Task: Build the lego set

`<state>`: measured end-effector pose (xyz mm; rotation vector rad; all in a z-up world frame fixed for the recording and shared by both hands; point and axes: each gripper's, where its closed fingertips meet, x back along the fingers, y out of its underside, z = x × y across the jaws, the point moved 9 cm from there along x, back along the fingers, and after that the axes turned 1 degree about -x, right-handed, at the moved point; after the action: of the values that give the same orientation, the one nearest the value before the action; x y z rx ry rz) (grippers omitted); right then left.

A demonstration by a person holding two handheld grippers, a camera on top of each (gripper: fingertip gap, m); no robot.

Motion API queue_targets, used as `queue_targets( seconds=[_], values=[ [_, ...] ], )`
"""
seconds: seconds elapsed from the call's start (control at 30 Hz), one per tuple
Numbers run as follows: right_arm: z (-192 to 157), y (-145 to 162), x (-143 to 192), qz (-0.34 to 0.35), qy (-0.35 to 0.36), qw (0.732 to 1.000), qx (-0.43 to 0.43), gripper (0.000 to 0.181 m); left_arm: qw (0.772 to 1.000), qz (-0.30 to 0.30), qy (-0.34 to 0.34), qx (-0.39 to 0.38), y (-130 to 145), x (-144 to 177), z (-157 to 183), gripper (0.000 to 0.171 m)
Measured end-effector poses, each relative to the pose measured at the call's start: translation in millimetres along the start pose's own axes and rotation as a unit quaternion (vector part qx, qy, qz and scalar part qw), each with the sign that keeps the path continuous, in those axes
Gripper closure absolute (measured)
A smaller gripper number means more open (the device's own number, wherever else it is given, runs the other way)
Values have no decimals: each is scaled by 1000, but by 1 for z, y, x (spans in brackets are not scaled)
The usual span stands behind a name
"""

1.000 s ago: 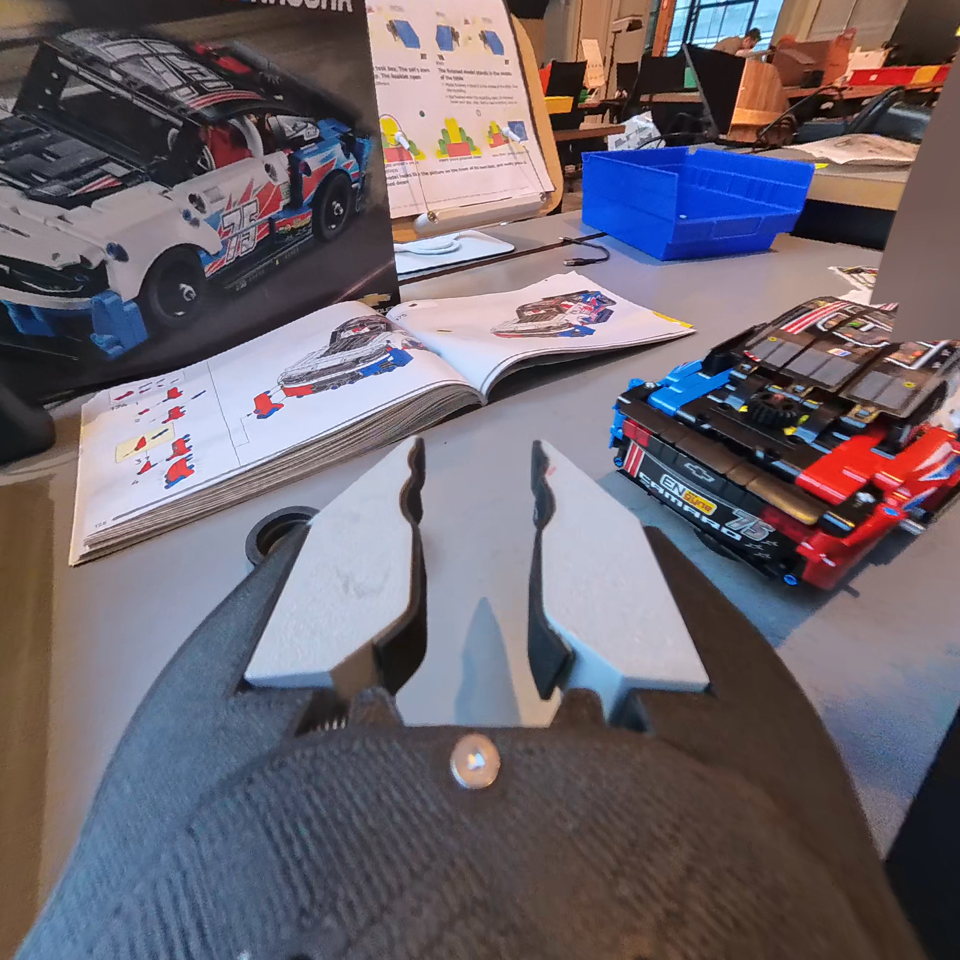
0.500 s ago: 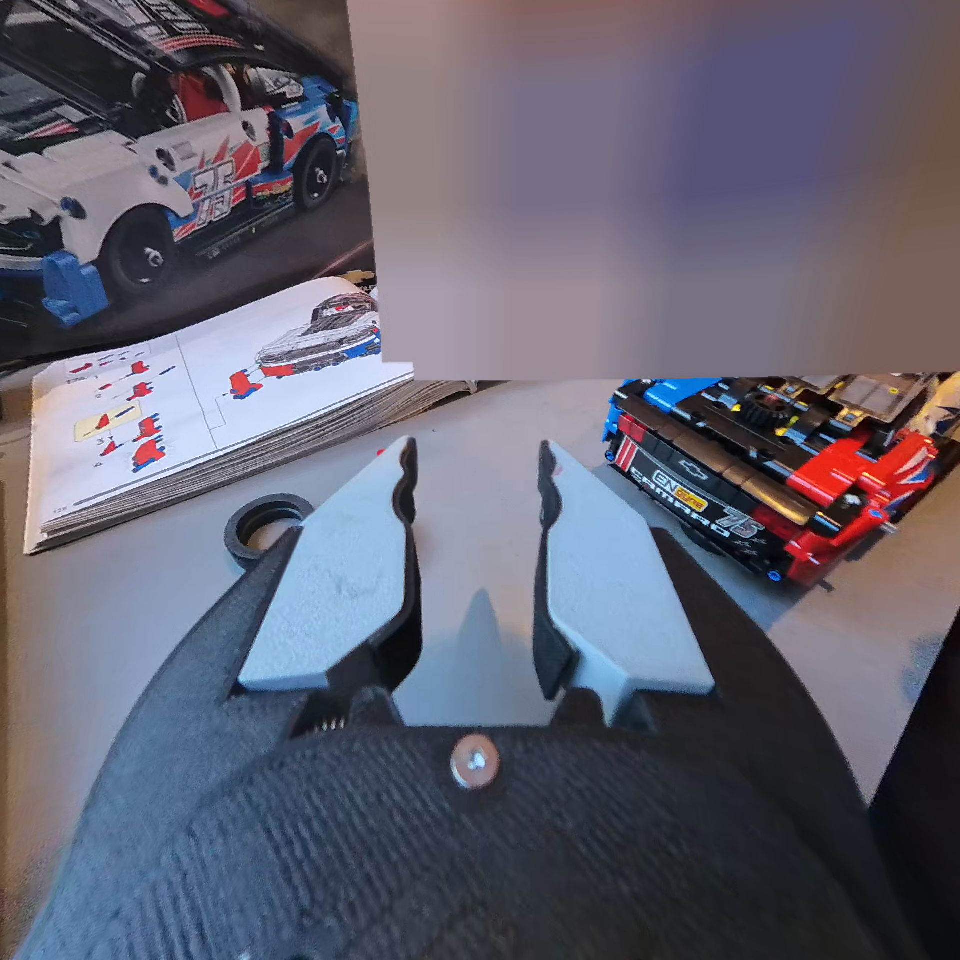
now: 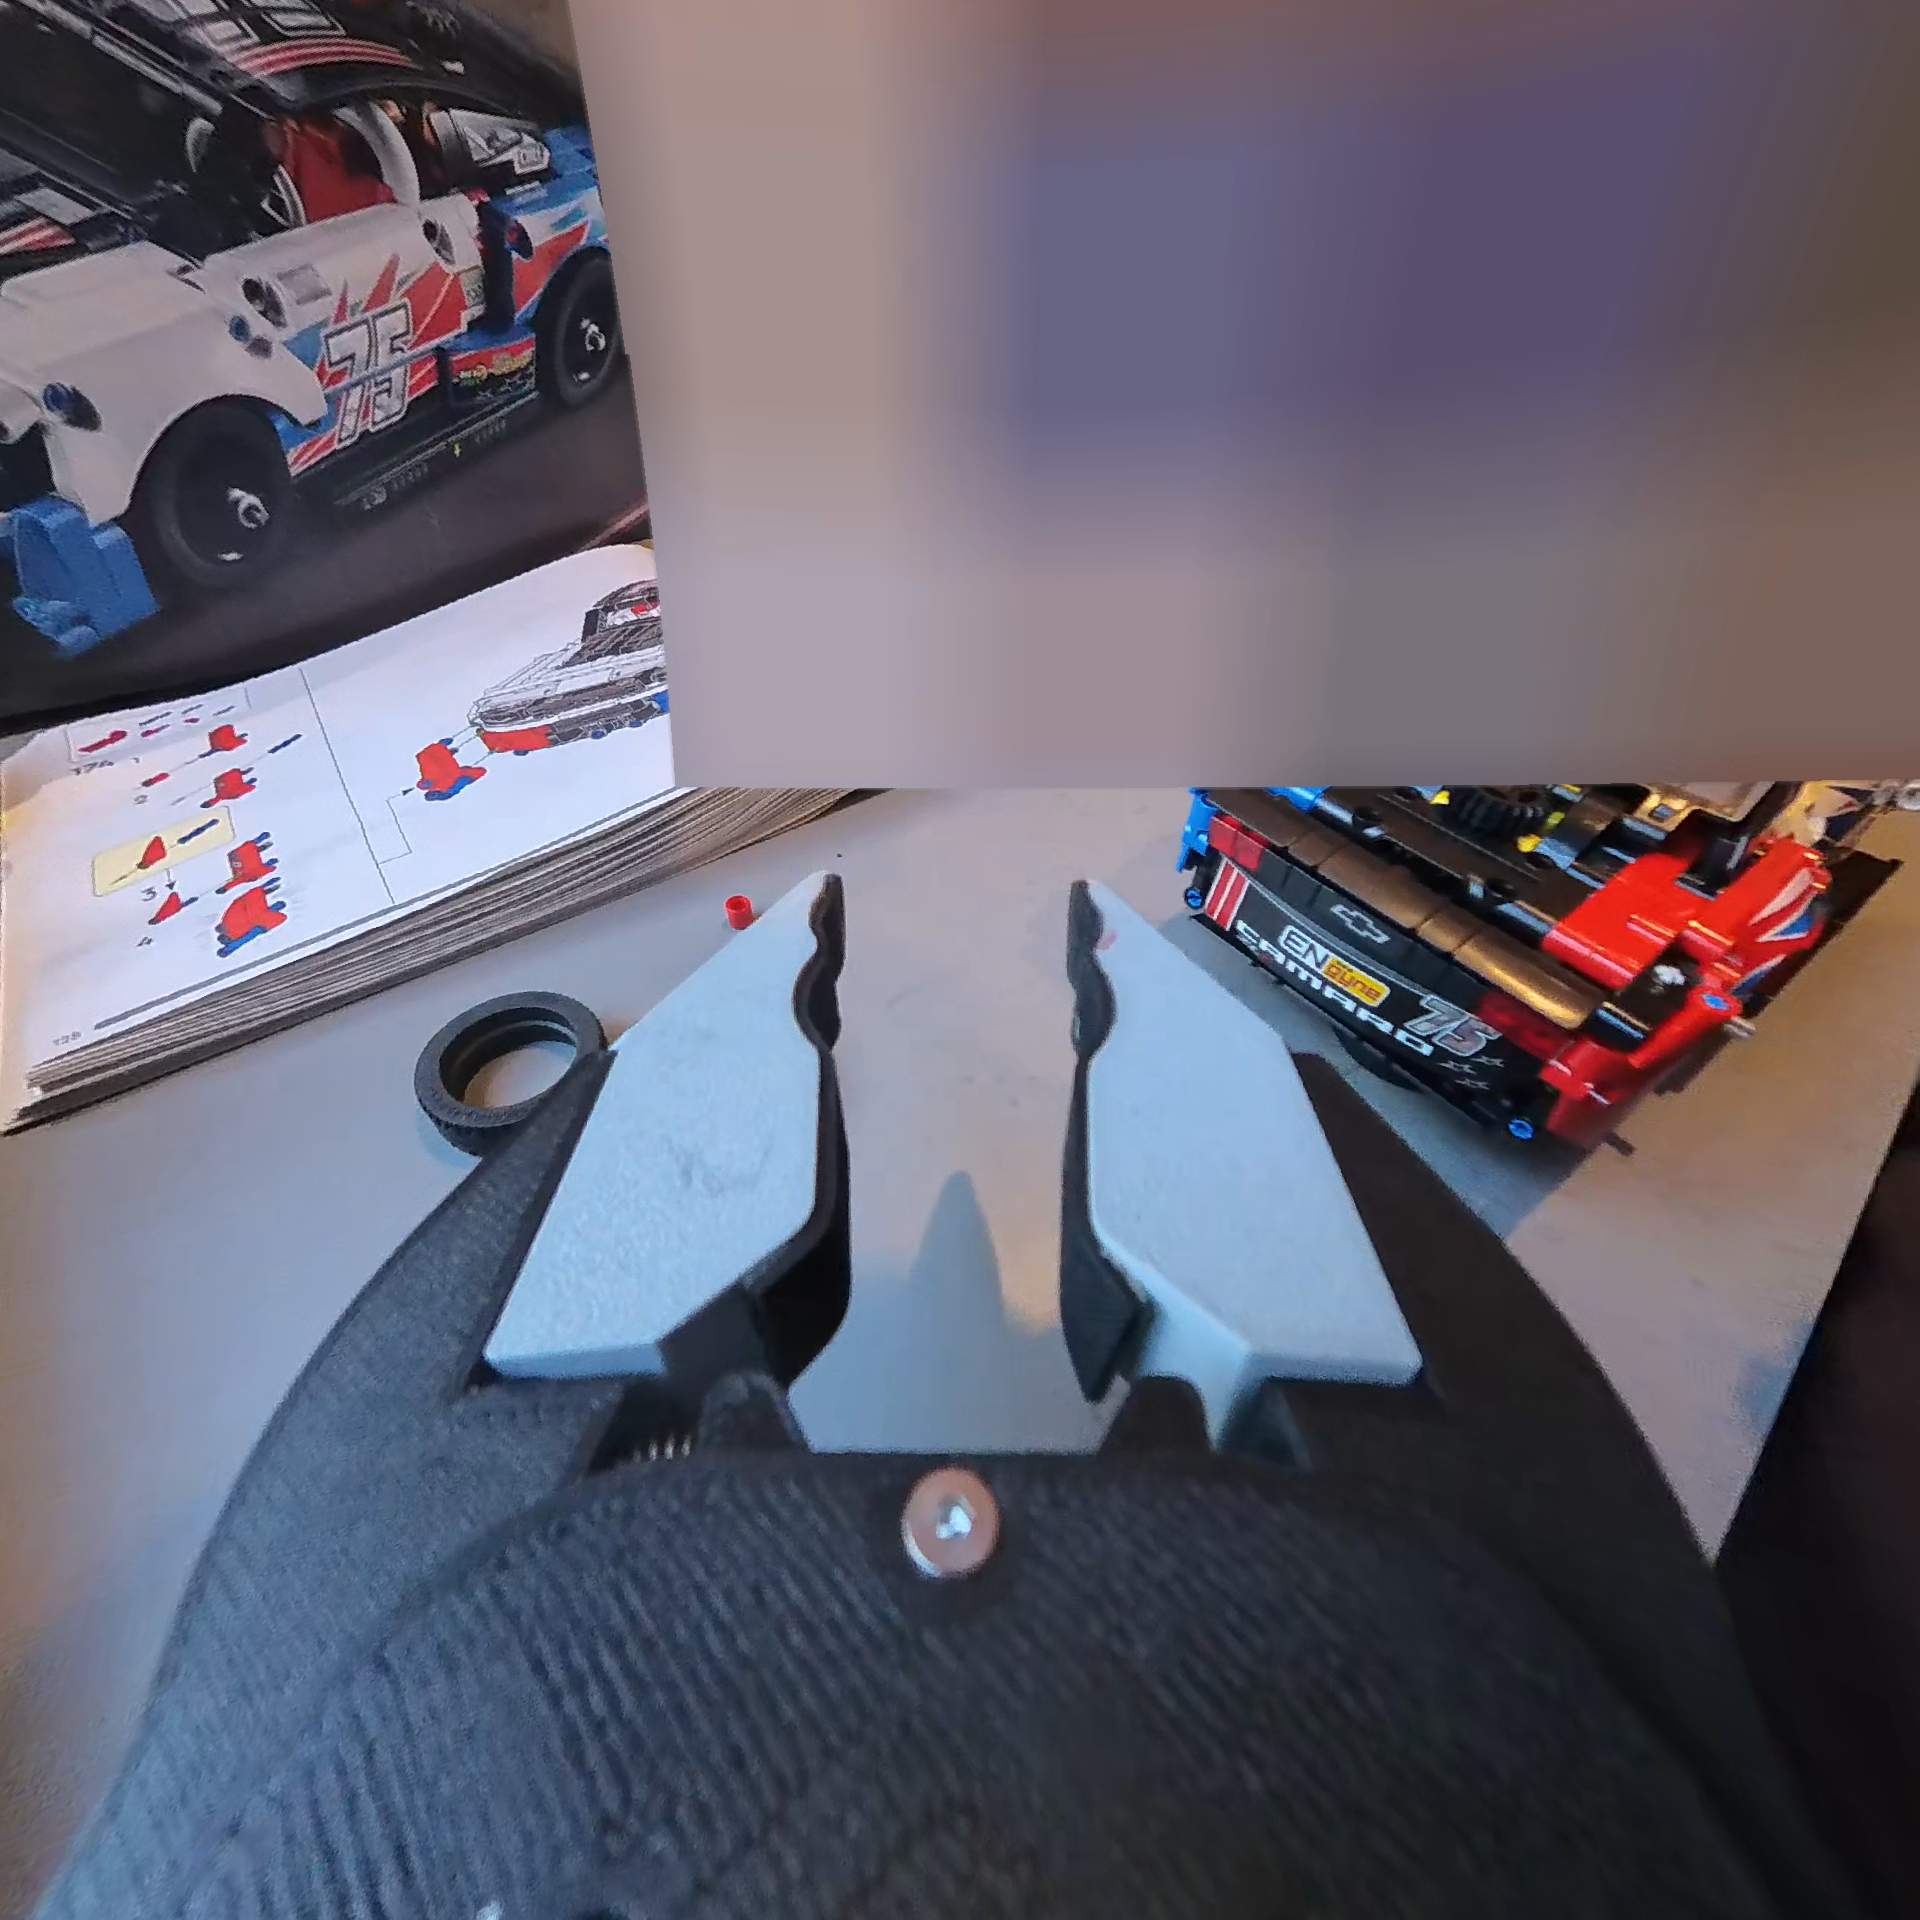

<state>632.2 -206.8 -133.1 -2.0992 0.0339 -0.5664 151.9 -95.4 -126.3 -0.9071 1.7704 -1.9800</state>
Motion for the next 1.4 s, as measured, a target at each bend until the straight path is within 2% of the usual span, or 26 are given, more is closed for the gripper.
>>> queue_targets(
  seconds=[0.13,0.57,0.9,1.27,1.4],
  values=[
    [3,13,0,30,3,999,-12,167,1000,2,-4,-1,0,1,0,131],
    [5,-5,7,79,-19,997,-7,167,1000,-6,-1,7,1,0,-1,132],
    [3,-4,9,124,-42,991,2,168,1000,-12,9,18,1,-1,-3,134],
    [-23,19,40,142,-40,987,60,167,1000,-13,-13,-9,1,-1,2,139],
    [-24,27,43,147,-52,985,72,167,999,-39,-31,-21,3,-6,3,139]
  ],
)
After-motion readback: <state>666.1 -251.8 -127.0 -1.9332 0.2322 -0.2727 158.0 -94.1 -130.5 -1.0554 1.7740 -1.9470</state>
